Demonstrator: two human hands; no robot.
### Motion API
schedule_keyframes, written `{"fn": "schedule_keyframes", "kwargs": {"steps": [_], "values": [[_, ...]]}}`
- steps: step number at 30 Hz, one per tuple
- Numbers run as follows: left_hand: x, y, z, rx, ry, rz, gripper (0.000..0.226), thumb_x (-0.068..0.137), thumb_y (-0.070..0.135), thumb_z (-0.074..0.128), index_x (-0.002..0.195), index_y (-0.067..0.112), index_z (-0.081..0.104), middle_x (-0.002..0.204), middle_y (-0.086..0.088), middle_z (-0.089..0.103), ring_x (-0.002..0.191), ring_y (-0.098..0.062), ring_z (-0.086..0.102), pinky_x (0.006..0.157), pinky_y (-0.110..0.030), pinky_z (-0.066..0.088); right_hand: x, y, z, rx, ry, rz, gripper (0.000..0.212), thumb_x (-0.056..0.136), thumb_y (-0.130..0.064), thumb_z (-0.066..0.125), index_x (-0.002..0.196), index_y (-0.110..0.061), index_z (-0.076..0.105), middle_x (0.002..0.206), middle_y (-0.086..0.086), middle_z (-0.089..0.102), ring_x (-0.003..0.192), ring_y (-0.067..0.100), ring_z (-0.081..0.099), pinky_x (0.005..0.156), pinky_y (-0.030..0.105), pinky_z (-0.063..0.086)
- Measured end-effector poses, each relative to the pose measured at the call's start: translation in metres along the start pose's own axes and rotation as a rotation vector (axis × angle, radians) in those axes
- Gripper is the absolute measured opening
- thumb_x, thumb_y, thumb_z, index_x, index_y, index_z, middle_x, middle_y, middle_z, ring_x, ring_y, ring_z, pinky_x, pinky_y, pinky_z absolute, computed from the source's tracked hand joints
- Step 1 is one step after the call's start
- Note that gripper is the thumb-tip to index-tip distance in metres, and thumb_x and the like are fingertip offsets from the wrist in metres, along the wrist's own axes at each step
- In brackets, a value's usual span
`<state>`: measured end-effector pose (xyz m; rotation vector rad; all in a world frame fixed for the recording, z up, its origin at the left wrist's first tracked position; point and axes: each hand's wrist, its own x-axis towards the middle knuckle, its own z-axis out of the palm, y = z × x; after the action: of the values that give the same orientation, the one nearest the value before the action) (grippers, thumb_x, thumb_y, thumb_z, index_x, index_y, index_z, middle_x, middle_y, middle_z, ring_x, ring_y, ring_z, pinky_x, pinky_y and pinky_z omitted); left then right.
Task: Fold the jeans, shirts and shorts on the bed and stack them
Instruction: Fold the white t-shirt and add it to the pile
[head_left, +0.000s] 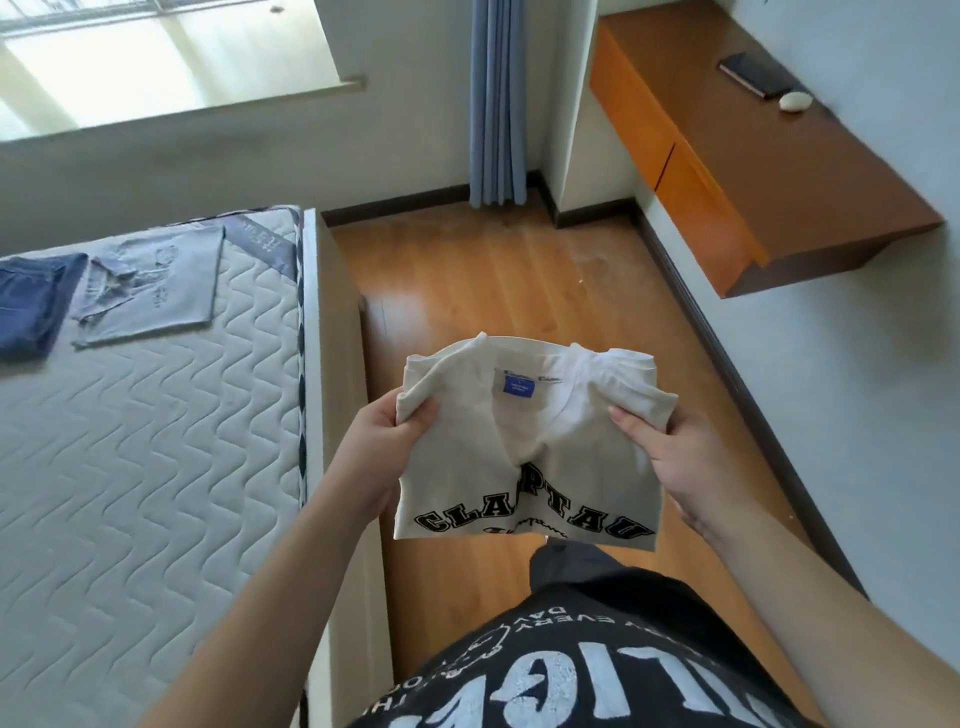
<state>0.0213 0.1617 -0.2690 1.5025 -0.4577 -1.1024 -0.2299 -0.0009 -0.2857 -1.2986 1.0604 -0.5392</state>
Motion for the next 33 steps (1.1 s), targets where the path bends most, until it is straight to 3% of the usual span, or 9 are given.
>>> {"fn": "schedule_keyframes", "kwargs": {"steps": [6, 13, 18, 23, 30, 33], "values": [[0.08, 0.034, 0.02, -0.034, 0.121, -0.019, 0.014, 0.097, 0.024, 0.061, 0.101, 0.025, 0.075, 0.104, -0.006, 0.075, 0.093, -0.018, 0.072, 0.071, -0.024, 0.056, 0.112, -0.042, -0.012, -0.036, -0.091, 0.004, 0.011, 0.084, -0.039, 0.075, 0.094, -0.036, 0.074, 0.092, -0.008, 0.076, 0.083, 0.011, 0.073, 0.074, 0.034, 0.056], [0.142, 0.064, 0.009, -0.149, 0.363, 0.034, 0.016, 0.094, 0.029, 0.065, 0.1, 0.017, 0.074, 0.101, -0.008, 0.075, 0.087, -0.019, 0.072, 0.067, -0.023, 0.055, 0.227, -0.096, 0.017, 0.015, -0.275, 0.026, 0.011, 0.087, -0.023, 0.073, 0.095, -0.029, 0.077, 0.099, -0.001, 0.076, 0.092, 0.016, 0.073, 0.072, 0.025, 0.056], [0.188, 0.08, -0.032, -0.211, 0.435, 0.074, 0.015, 0.092, 0.031, 0.066, 0.098, 0.021, 0.075, 0.102, -0.009, 0.074, 0.088, -0.019, 0.071, 0.067, -0.025, 0.056, 0.301, -0.118, 0.07, 0.028, -0.348, -0.02, 0.014, 0.085, -0.023, 0.073, 0.098, -0.029, 0.077, 0.102, -0.002, 0.076, 0.095, 0.014, 0.072, 0.071, 0.019, 0.055], [0.24, 0.094, -0.092, -0.215, 0.502, 0.075, 0.034, 0.087, 0.036, 0.067, 0.106, 0.008, 0.07, 0.099, -0.01, 0.073, 0.087, -0.019, 0.069, 0.068, -0.027, 0.054, 0.371, -0.137, 0.139, 0.003, -0.406, -0.031, 0.016, 0.084, -0.023, 0.074, 0.1, -0.025, 0.077, 0.102, 0.002, 0.076, 0.096, 0.018, 0.072, 0.071, 0.021, 0.055], [0.298, 0.129, -0.171, -0.224, 0.505, 0.064, 0.026, 0.087, 0.042, 0.068, 0.097, 0.018, 0.073, 0.101, -0.015, 0.073, 0.089, -0.023, 0.069, 0.075, -0.033, 0.056, 0.438, -0.173, 0.238, -0.07, -0.442, -0.048, 0.013, 0.084, -0.025, 0.075, 0.097, -0.027, 0.077, 0.099, 0.0, 0.076, 0.092, 0.018, 0.073, 0.07, 0.025, 0.056], [0.321, 0.147, -0.2, -0.231, 0.513, 0.071, 0.015, 0.092, 0.034, 0.066, 0.095, 0.022, 0.075, 0.094, -0.009, 0.075, 0.083, -0.017, 0.07, 0.064, -0.023, 0.054, 0.466, -0.189, 0.271, -0.09, -0.449, -0.051, 0.009, 0.086, -0.023, 0.074, 0.092, -0.029, 0.077, 0.095, -0.001, 0.077, 0.086, 0.015, 0.073, 0.064, 0.02, 0.056]]}}
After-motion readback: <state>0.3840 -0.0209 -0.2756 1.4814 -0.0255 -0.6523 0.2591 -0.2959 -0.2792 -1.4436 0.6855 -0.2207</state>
